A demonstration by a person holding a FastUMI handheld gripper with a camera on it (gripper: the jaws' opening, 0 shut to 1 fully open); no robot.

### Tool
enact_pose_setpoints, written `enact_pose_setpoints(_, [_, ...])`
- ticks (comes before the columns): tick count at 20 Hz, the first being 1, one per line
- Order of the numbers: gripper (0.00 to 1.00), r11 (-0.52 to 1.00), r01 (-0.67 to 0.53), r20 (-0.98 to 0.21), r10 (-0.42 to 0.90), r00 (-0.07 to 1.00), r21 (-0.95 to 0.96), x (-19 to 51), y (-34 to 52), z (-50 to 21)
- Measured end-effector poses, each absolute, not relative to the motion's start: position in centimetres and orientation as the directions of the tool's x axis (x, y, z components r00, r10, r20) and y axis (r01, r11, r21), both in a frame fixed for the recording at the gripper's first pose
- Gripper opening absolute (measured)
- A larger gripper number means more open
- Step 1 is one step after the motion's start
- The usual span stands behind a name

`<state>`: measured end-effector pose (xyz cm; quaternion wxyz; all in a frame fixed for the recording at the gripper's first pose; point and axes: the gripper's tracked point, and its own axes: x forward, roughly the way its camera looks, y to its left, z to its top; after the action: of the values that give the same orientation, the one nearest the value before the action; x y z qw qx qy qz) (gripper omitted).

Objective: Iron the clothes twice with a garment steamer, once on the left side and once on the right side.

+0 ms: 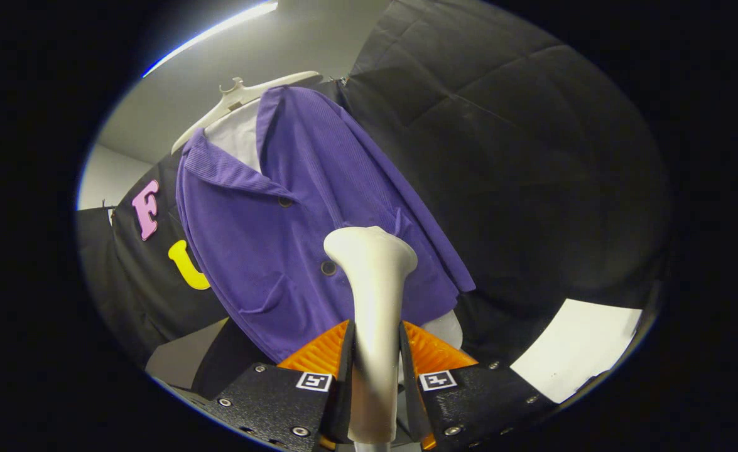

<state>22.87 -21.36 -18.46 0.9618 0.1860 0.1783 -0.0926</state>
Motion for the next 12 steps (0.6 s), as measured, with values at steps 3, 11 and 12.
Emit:
enact_pose_setpoints(3, [0.36,0.899,0.289,-0.455,-0.118,0.883,0.329,21.6,-22.1,-23.0])
enact_pose_setpoints(11, [0.36,0.87,0.363,-0.596,-0.104,0.796,0.333,18.6,-21.4,-32.7])
enact_pose_setpoints(12, [0.36,0.87,0.366,-0.608,-0.1,0.787,0.331,18.1,-21.1,-33.6])
